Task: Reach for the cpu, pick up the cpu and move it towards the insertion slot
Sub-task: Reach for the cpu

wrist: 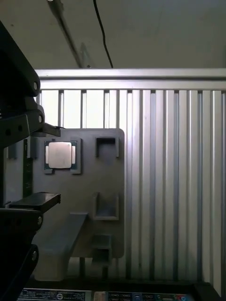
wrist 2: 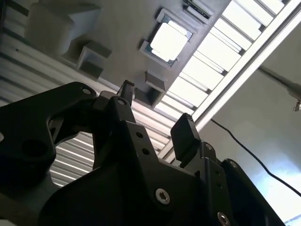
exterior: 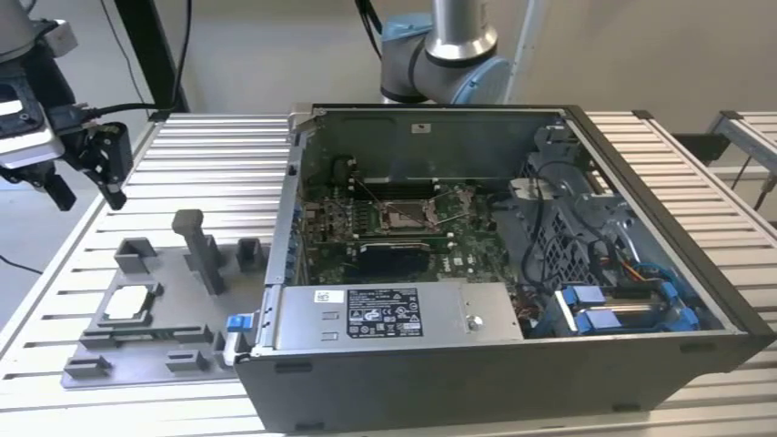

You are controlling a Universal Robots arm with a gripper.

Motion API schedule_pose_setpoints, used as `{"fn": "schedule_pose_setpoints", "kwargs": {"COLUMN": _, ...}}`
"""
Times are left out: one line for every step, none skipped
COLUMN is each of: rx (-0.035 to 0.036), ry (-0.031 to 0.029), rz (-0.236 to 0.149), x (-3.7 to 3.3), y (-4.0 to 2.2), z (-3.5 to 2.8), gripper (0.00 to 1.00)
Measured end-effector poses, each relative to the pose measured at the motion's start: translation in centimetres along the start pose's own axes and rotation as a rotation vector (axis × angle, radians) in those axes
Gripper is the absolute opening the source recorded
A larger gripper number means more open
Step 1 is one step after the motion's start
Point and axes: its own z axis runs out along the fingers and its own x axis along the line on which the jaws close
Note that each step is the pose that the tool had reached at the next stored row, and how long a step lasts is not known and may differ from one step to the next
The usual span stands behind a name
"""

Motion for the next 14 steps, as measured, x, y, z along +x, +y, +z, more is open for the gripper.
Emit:
{"fn": "schedule_pose_setpoints", "kwargs": {"rx": -0.0002, "ry": 0.0000, "rz": -0.001, "x": 0.02, "y": -0.01, "z": 0.18, "gripper": 0.00}}
{"fn": "schedule_pose_setpoints", "kwargs": {"rx": -0.0003, "ry": 0.0001, "rz": -0.002, "x": 0.05, "y": -0.02, "z": 0.36, "gripper": 0.00}}
{"fn": "schedule_pose_setpoints", "kwargs": {"rx": -0.0004, "ry": 0.0001, "rz": -0.003, "x": 0.06, "y": -0.03, "z": 0.53, "gripper": 0.00}}
{"fn": "schedule_pose_setpoints", "kwargs": {"rx": -0.0004, "ry": 0.0001, "rz": -0.003, "x": 0.06, "y": -0.03, "z": 0.72, "gripper": 0.00}}
{"fn": "schedule_pose_setpoints", "kwargs": {"rx": -0.0005, "ry": 0.0000, "rz": -0.003, "x": 0.07, "y": -0.04, "z": 0.90, "gripper": 0.00}}
{"fn": "schedule_pose_setpoints", "kwargs": {"rx": -0.0004, "ry": 0.0001, "rz": -0.003, "x": 0.09, "y": -0.05, "z": 1.10, "gripper": 0.00}}
{"fn": "schedule_pose_setpoints", "kwargs": {"rx": -0.0005, "ry": 0.0001, "rz": -0.004, "x": 0.09, "y": -0.06, "z": 1.28, "gripper": 0.00}}
{"fn": "schedule_pose_setpoints", "kwargs": {"rx": -0.0004, "ry": 0.0002, "rz": -0.004, "x": 0.10, "y": -0.08, "z": 1.45, "gripper": 0.00}}
{"fn": "schedule_pose_setpoints", "kwargs": {"rx": -0.0005, "ry": 0.0002, "rz": -0.004, "x": 0.11, "y": -0.12, "z": 1.64, "gripper": 0.00}}
{"fn": "schedule_pose_setpoints", "kwargs": {"rx": -0.0005, "ry": 0.0001, "rz": -0.005, "x": 0.15, "y": -0.13, "z": 1.83, "gripper": 0.00}}
{"fn": "schedule_pose_setpoints", "kwargs": {"rx": -0.0005, "ry": 0.0001, "rz": -0.006, "x": 0.18, "y": -0.14, "z": 2.01, "gripper": 0.00}}
{"fn": "schedule_pose_setpoints", "kwargs": {"rx": -0.0006, "ry": 0.0002, "rz": -0.006, "x": 0.20, "y": -0.19, "z": 2.18, "gripper": 0.00}}
{"fn": "schedule_pose_setpoints", "kwargs": {"rx": -0.0006, "ry": 0.0001, "rz": -0.007, "x": 0.22, "y": -0.26, "z": 2.37, "gripper": 0.00}}
{"fn": "schedule_pose_setpoints", "kwargs": {"rx": -0.0006, "ry": 0.0003, "rz": -0.007, "x": 0.24, "y": -0.31, "z": 2.53, "gripper": 0.00}}
